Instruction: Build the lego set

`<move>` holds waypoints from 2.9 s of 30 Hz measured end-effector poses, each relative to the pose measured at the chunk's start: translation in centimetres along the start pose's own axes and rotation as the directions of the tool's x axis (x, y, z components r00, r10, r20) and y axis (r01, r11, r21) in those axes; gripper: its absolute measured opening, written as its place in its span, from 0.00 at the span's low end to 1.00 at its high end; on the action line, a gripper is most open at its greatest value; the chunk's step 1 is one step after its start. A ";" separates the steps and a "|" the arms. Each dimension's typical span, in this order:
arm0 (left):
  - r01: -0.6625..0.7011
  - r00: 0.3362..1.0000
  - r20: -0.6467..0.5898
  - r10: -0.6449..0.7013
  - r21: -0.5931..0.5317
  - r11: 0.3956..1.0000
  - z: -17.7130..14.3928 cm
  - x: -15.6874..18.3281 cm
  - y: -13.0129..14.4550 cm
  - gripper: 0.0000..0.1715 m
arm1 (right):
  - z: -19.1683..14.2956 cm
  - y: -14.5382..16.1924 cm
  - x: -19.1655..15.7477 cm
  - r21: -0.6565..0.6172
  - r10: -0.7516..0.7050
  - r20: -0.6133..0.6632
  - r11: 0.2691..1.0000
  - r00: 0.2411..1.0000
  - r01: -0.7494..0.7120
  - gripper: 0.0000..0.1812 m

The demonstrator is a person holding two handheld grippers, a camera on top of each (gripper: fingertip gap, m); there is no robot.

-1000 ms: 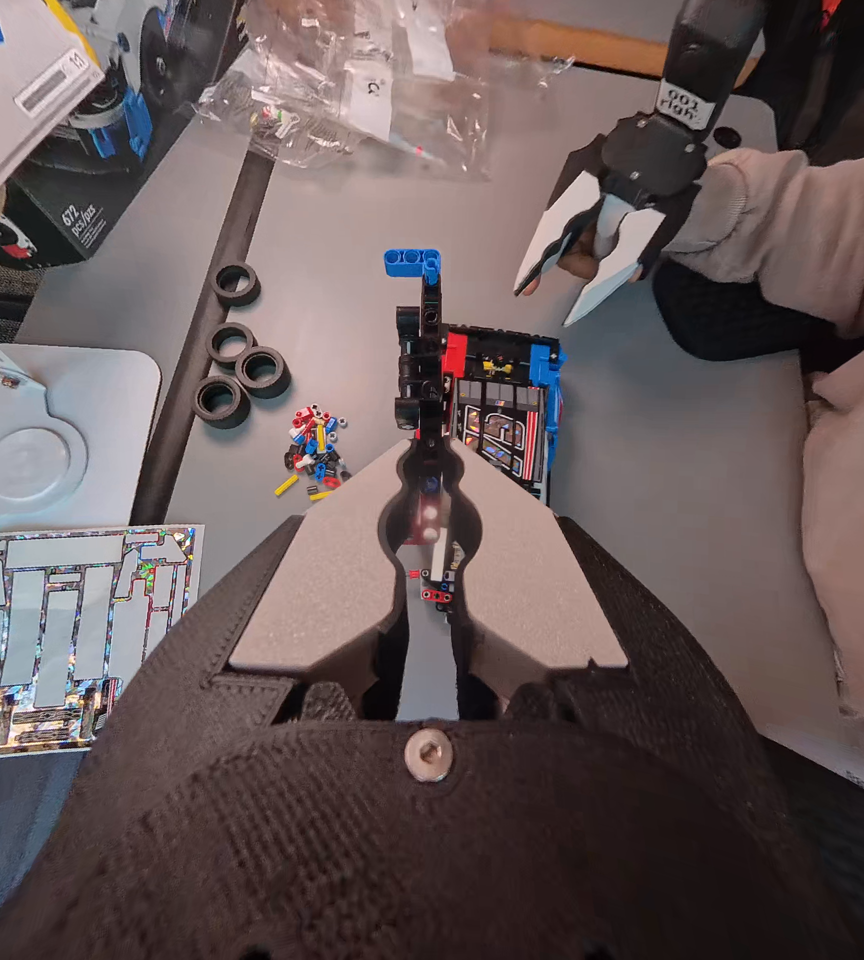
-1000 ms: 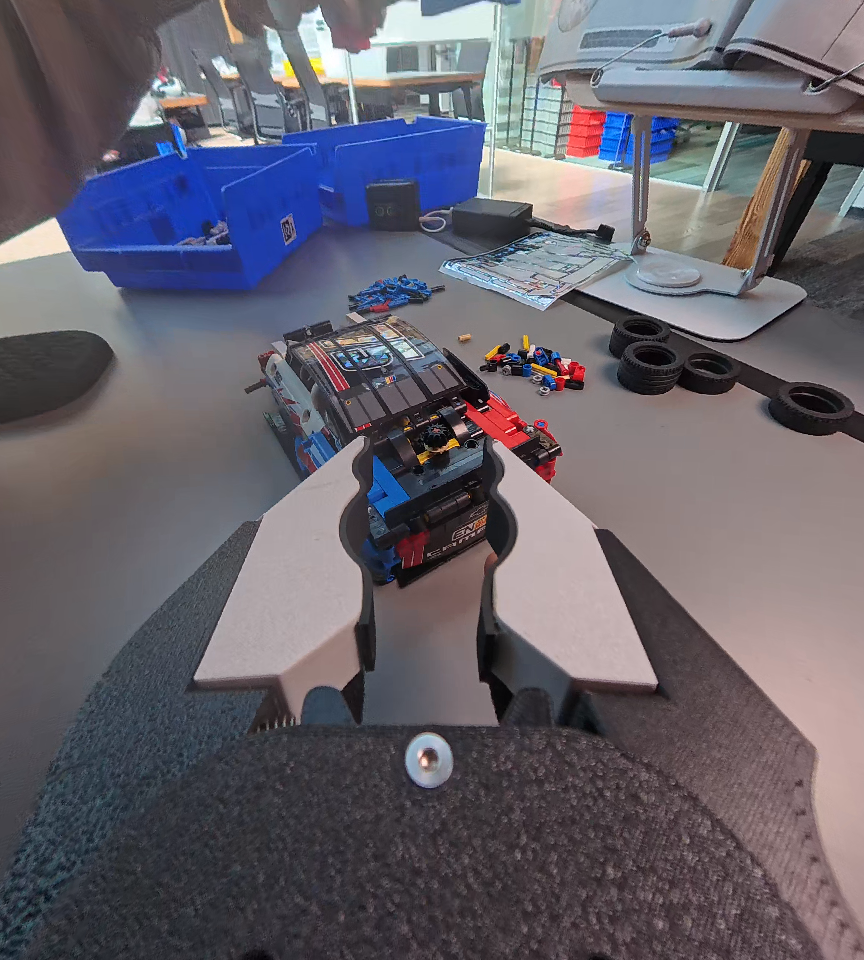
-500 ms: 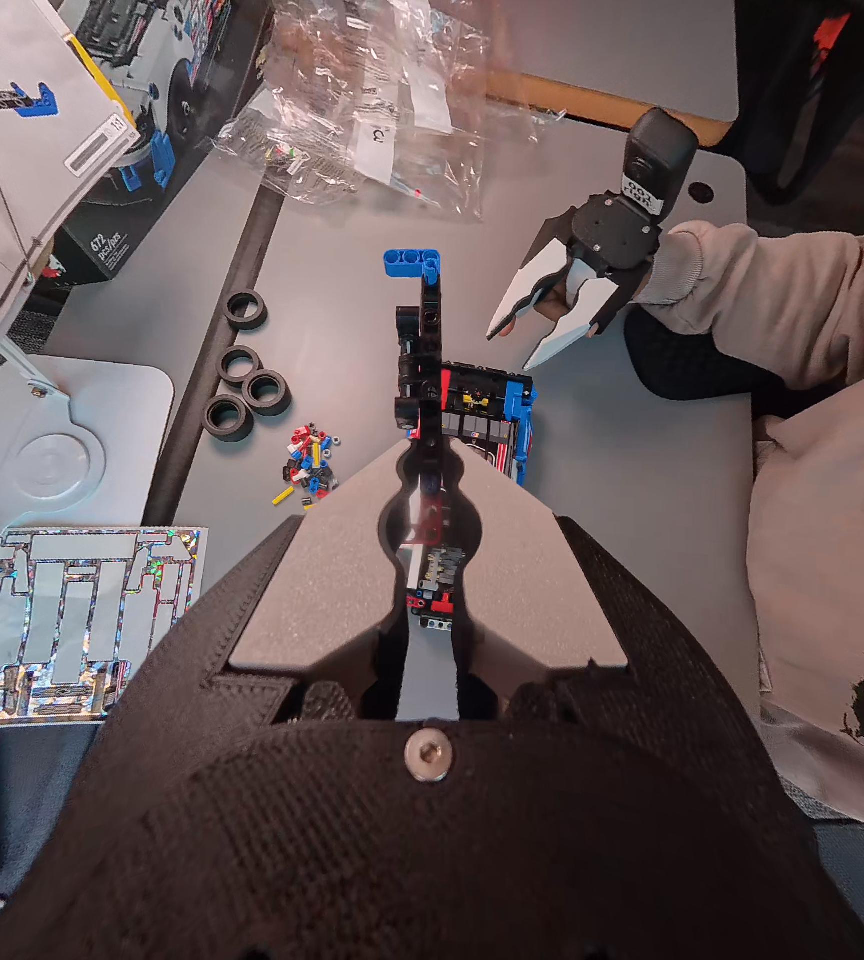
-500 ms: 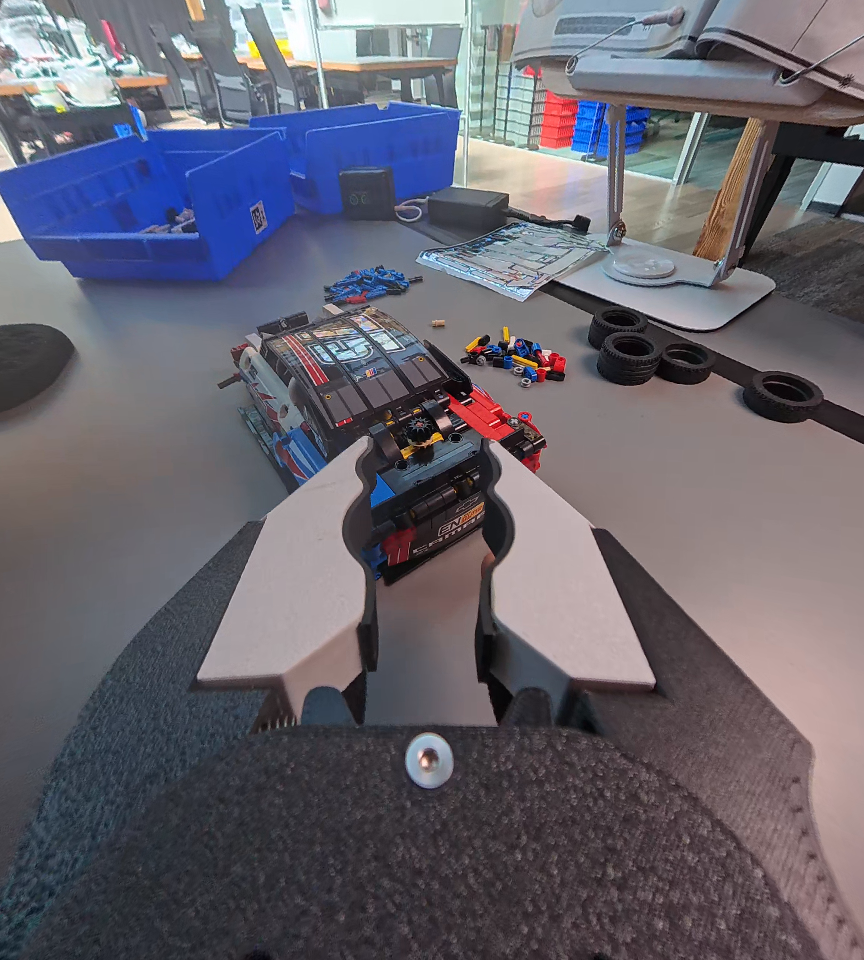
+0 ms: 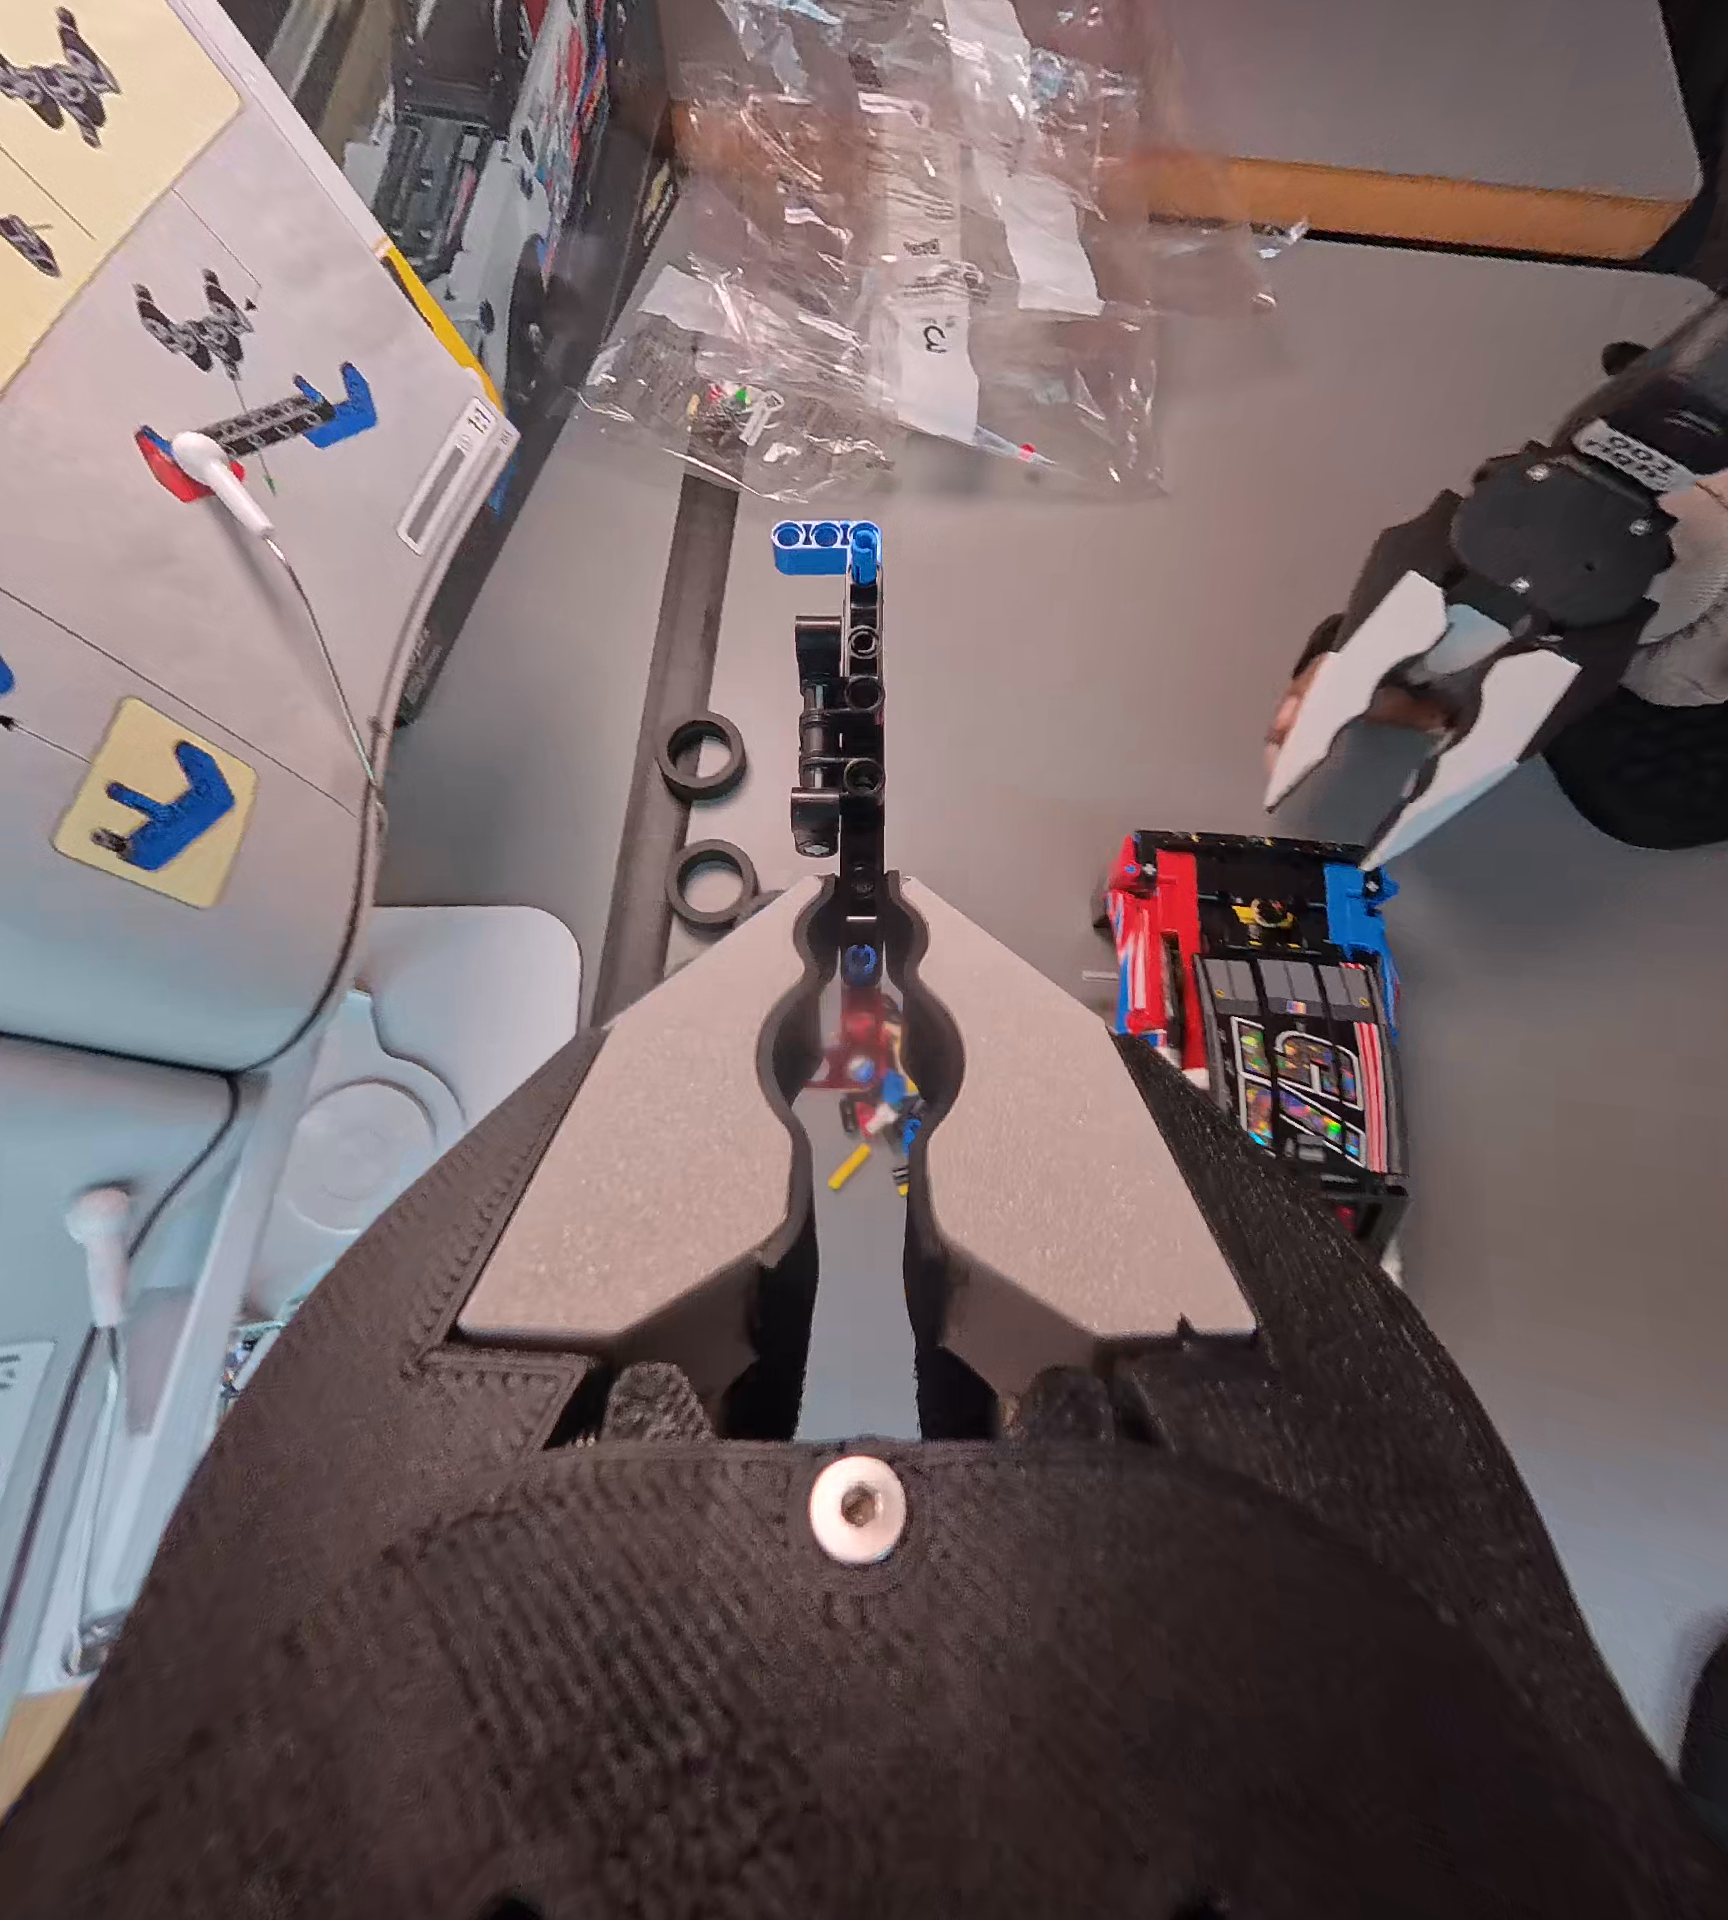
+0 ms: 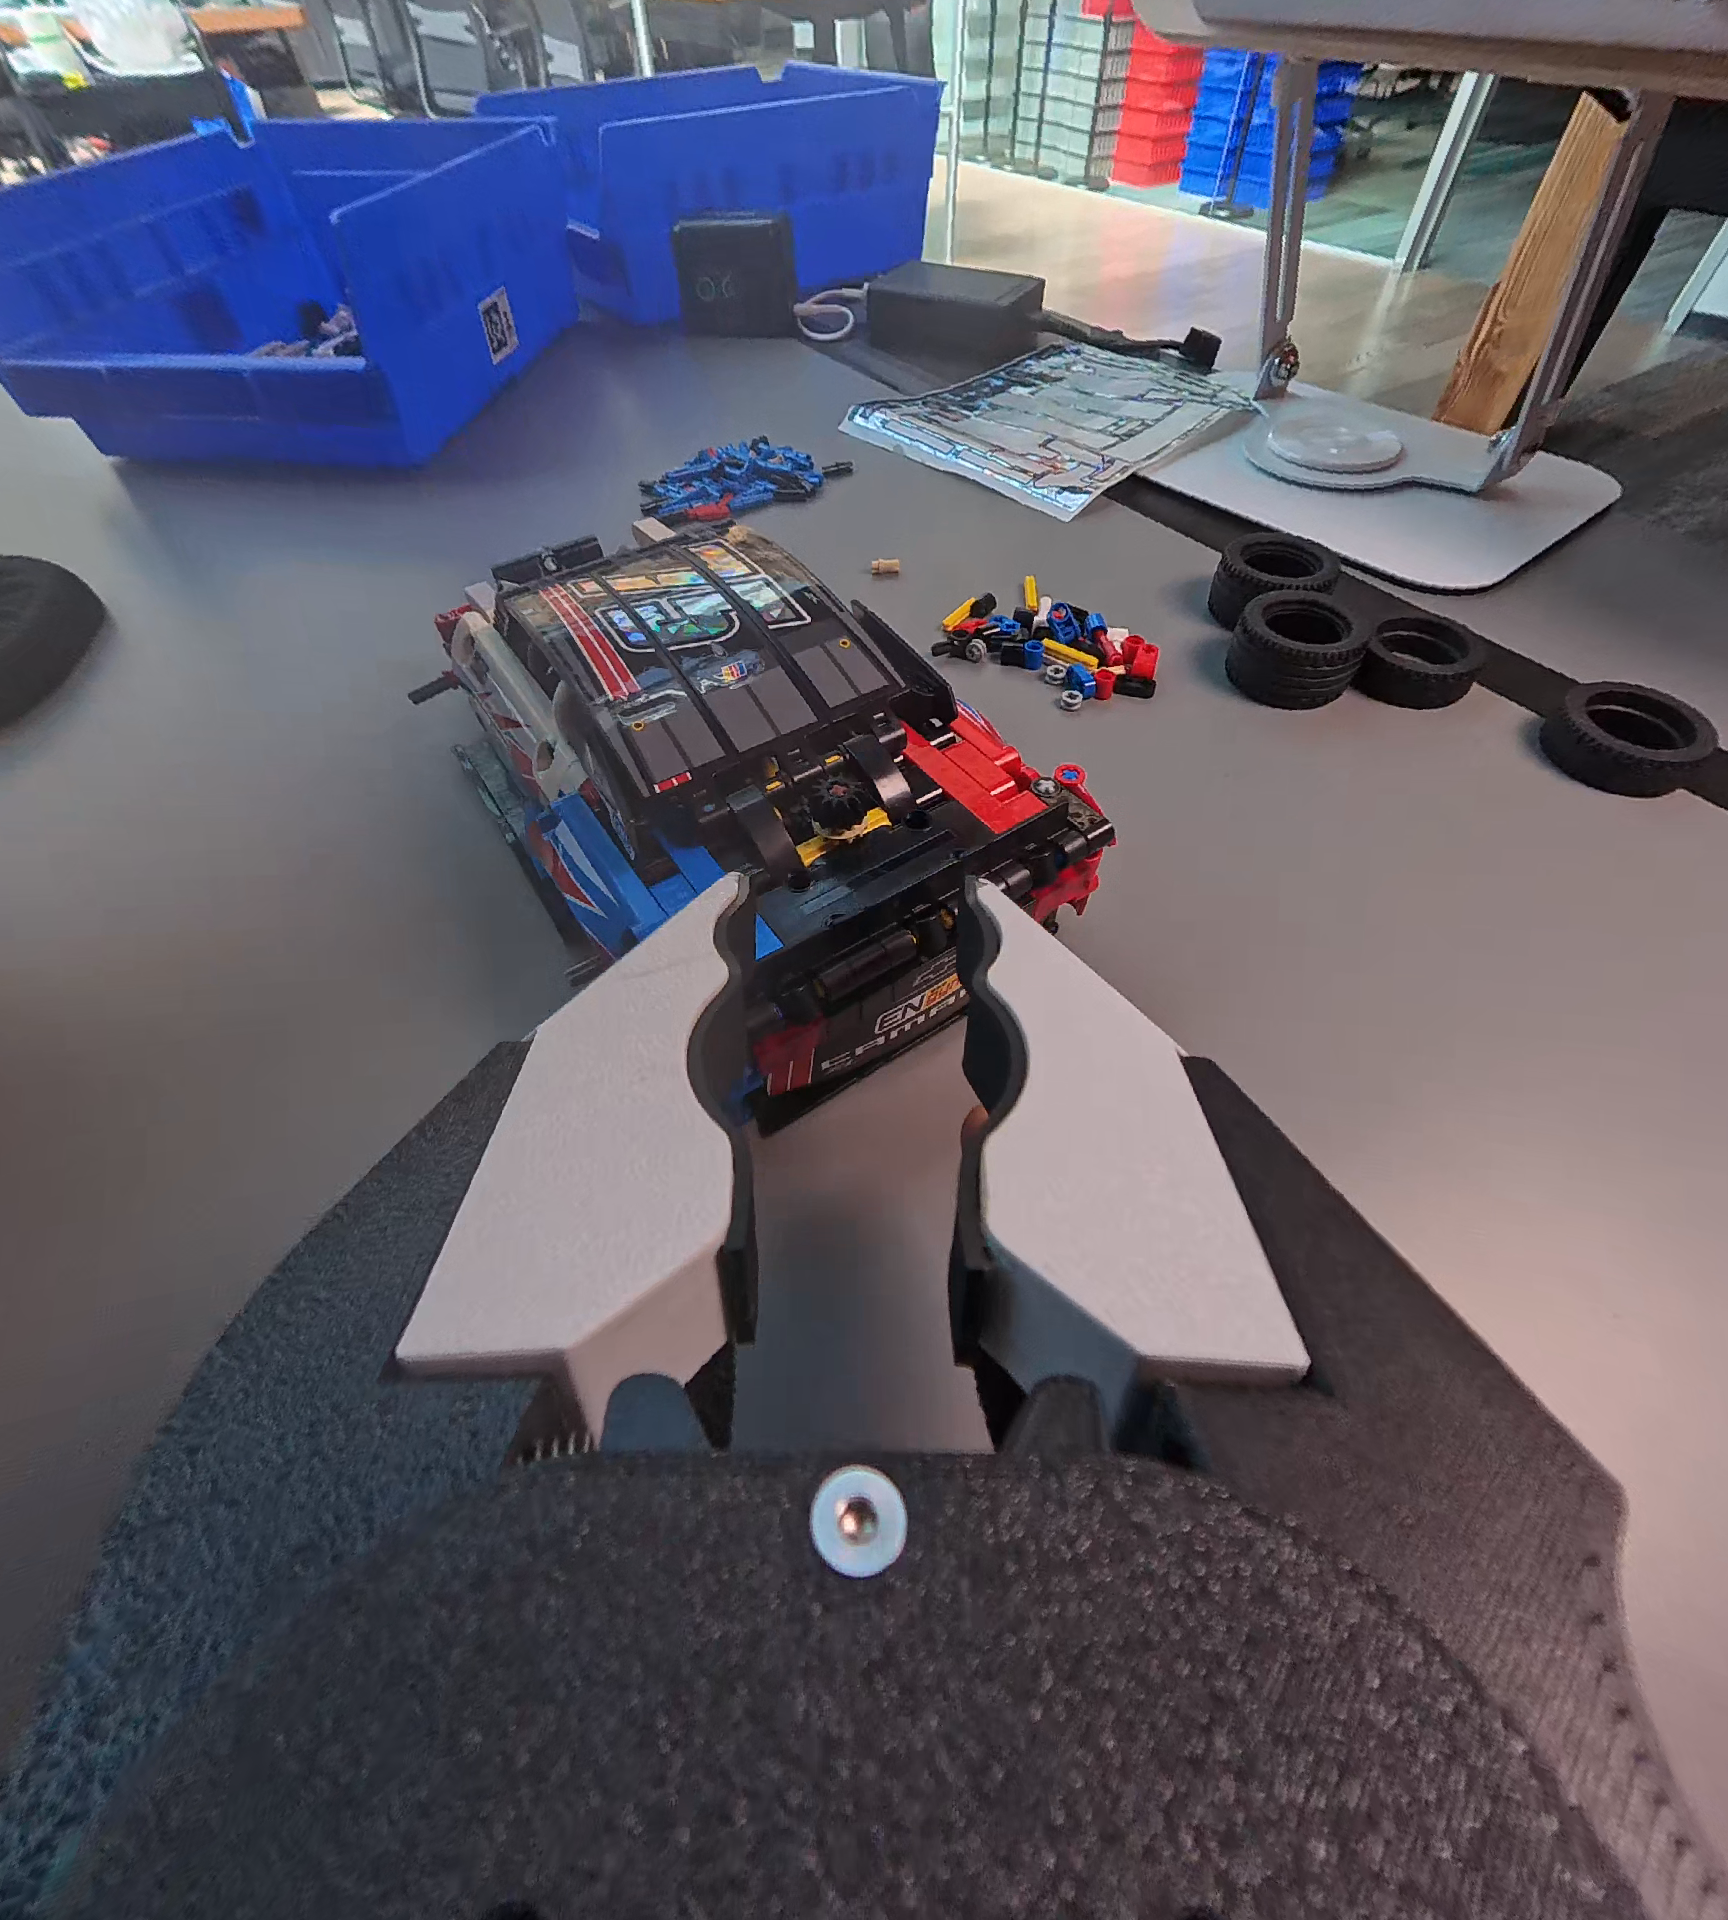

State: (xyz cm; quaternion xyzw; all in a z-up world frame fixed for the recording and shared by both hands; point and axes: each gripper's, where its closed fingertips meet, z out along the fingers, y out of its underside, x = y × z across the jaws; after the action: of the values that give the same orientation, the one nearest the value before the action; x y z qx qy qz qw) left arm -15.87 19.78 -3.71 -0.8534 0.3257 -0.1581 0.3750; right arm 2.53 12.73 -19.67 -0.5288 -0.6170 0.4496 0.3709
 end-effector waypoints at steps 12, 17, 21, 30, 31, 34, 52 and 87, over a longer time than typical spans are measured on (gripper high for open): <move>-0.008 0.994 0.106 0.017 -0.082 0.997 6.6 -9.5 -2.3 0.04 | -0.7 0.5 0.6 -0.020 -0.034 -0.015 0.999 0.999 0.034 0.20; -0.015 0.994 0.110 0.024 -0.079 0.997 7.1 -10.4 -2.4 0.04 | -0.6 0.5 0.1 -0.022 -0.041 0.004 0.999 0.999 0.041 0.20; -0.021 0.994 0.103 0.028 -0.075 0.997 7.0 -9.9 -2.3 0.04 | -0.4 0.8 0.0 -0.038 -0.054 0.006 0.998 0.999 0.054 0.20; -0.194 0.971 -0.151 0.184 -0.053 0.980 4.2 6.8 -0.6 0.04 | -0.6 0.9 -0.6 -0.051 -0.092 0.024 0.994 0.995 0.094 0.23; -0.217 0.961 -0.181 0.207 -0.035 0.976 3.6 10.1 0.3 0.04 | -0.6 1.0 -0.8 -0.057 -0.096 0.035 0.994 0.995 0.098 0.25; -0.253 0.945 -0.211 0.248 0.004 0.967 2.4 18.9 4.7 0.04 | -0.5 0.8 -1.0 -0.060 -0.120 0.032 0.991 0.992 0.122 0.34; -0.042 0.999 0.023 0.042 -0.021 0.999 9.6 28.8 21.5 0.04 | -1.9 -3.0 -1.7 0.085 0.033 0.100 0.995 0.994 -0.042 0.41; 0.098 0.896 0.421 -0.144 0.128 0.987 3.7 15.9 23.6 0.45 | 3.2 3.7 -3.1 -0.422 -0.119 0.177 0.887 0.977 0.184 0.75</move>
State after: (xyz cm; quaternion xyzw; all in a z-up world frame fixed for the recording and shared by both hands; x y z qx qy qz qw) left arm -12.59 -0.95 -23.32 -0.8653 0.1730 -0.0064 0.4704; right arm 1.22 9.33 -24.14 -0.5141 -0.7669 0.3071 0.2308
